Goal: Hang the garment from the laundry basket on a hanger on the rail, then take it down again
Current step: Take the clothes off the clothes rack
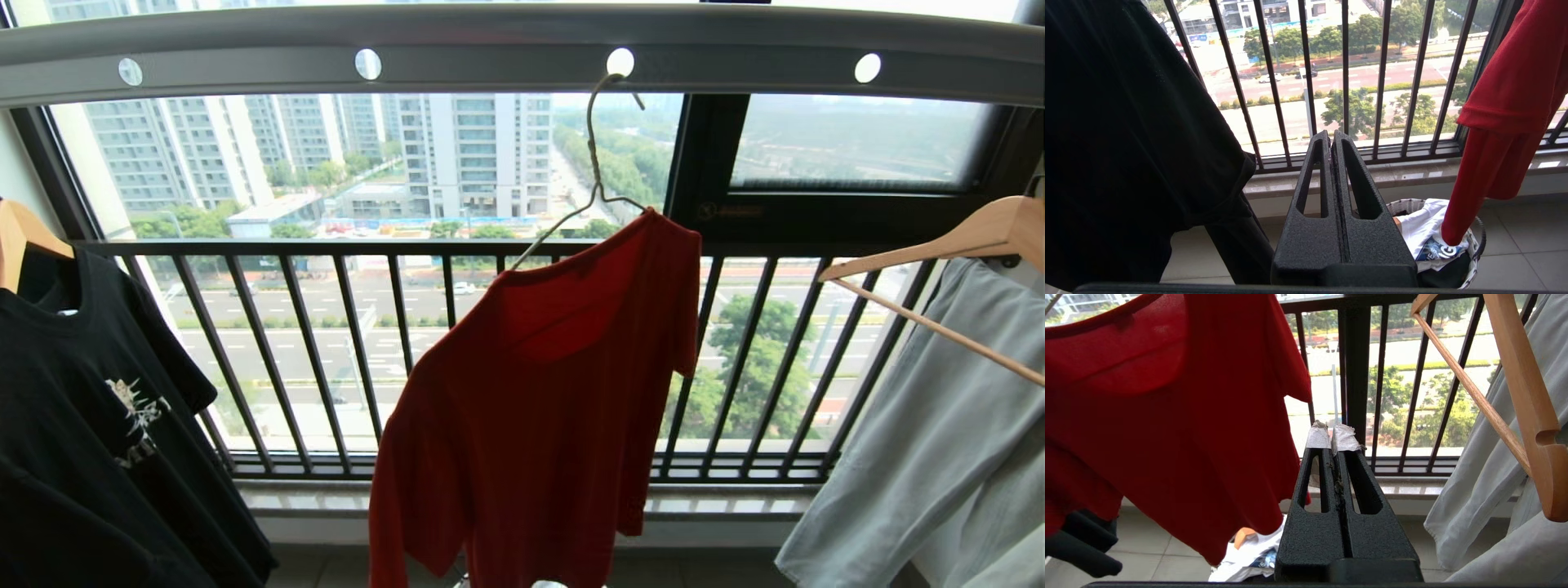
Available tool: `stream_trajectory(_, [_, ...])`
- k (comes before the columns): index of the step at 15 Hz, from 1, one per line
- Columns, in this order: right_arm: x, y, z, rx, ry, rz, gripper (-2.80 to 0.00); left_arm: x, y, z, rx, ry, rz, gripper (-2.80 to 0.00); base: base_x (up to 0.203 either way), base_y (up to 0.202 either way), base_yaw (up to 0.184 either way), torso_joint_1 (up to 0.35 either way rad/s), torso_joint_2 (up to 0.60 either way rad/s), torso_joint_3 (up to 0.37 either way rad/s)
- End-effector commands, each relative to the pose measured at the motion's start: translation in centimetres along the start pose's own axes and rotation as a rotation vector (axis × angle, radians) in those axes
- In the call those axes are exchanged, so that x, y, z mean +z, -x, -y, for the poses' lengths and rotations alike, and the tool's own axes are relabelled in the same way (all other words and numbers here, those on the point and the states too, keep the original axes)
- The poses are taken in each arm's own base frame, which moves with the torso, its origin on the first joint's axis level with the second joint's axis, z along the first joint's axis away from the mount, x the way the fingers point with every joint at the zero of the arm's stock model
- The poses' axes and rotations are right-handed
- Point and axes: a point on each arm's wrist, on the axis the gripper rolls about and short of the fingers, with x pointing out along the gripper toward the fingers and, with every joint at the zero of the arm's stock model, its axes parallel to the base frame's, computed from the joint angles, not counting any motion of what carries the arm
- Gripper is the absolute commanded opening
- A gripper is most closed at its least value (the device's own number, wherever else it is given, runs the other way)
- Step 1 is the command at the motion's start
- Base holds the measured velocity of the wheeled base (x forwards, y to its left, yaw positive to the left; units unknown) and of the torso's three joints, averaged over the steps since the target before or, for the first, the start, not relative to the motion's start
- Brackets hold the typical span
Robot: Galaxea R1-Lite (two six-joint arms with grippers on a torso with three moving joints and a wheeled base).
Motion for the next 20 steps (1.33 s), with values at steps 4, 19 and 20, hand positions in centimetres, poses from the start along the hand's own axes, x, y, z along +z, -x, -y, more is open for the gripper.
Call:
stream_trajectory(4, [3.6,-4.7,-0.4,0.063,-0.065,-0.095,-2.80,0.0,0.0,0.0,-0.001,-0.001,0.000,-2.80,0.000,0.000,0.000,0.000,0.00,0.000])
stream_trajectory(19, [5.5,-13.0,-7.5,0.223,-0.039,-0.277,-2.80,0.0,0.0,0.0,-0.001,-0.001,0.000,-2.80,0.000,0.000,0.000,0.000,0.00,0.000])
stream_trajectory(20, [5.7,-13.8,-8.8,0.206,-0.052,-0.281,-2.80,0.0,0.0,0.0,-0.001,-0.001,0.000,-2.80,0.000,0.000,0.000,0.000,0.00,0.000])
